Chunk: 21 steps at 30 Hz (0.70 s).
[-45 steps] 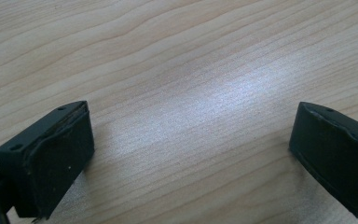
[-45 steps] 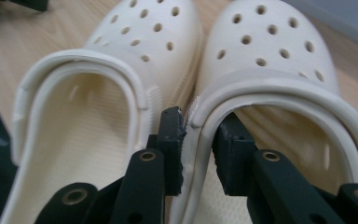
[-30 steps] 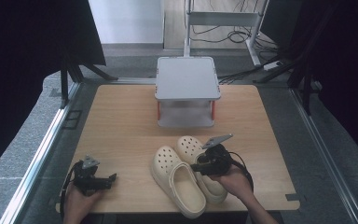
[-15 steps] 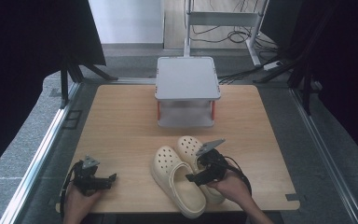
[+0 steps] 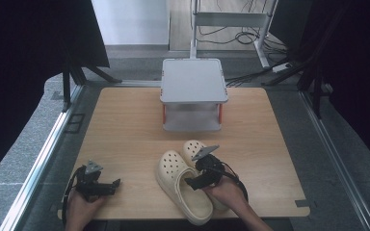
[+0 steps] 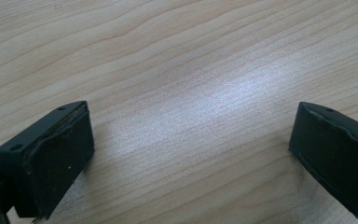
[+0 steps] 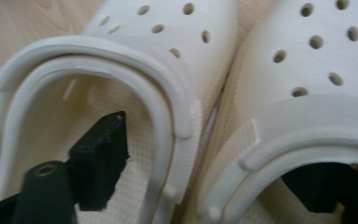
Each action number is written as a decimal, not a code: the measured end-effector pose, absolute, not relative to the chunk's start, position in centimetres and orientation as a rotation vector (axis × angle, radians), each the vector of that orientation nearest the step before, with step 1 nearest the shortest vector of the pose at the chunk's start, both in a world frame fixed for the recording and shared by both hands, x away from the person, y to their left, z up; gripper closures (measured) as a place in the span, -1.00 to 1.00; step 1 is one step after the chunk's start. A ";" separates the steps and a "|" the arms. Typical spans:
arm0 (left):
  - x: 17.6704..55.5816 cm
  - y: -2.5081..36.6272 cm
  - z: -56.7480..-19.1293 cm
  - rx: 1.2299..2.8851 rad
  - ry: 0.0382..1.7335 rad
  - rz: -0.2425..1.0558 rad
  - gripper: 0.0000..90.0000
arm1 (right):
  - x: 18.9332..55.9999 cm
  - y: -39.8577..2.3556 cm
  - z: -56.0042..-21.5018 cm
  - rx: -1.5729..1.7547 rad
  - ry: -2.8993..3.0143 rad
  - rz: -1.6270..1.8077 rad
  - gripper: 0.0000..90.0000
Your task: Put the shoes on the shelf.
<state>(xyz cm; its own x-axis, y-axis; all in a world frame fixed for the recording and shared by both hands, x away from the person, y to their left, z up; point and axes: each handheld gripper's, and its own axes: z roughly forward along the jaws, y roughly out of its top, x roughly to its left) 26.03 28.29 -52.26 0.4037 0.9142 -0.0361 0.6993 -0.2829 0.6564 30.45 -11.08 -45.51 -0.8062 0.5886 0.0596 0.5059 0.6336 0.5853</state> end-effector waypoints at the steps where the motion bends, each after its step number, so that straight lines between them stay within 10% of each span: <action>1: 26.0 28.3 -52.3 2.071 1.369 0.470 -1.00 | 30.4 -11.0 -45.5 0.920 2.708 0.895 -0.44; 21: 26.0 28.3 -52.3 2.070 1.369 0.469 -1.00 | 30.1 -10.5 -45.4 0.927 2.684 0.859 0.35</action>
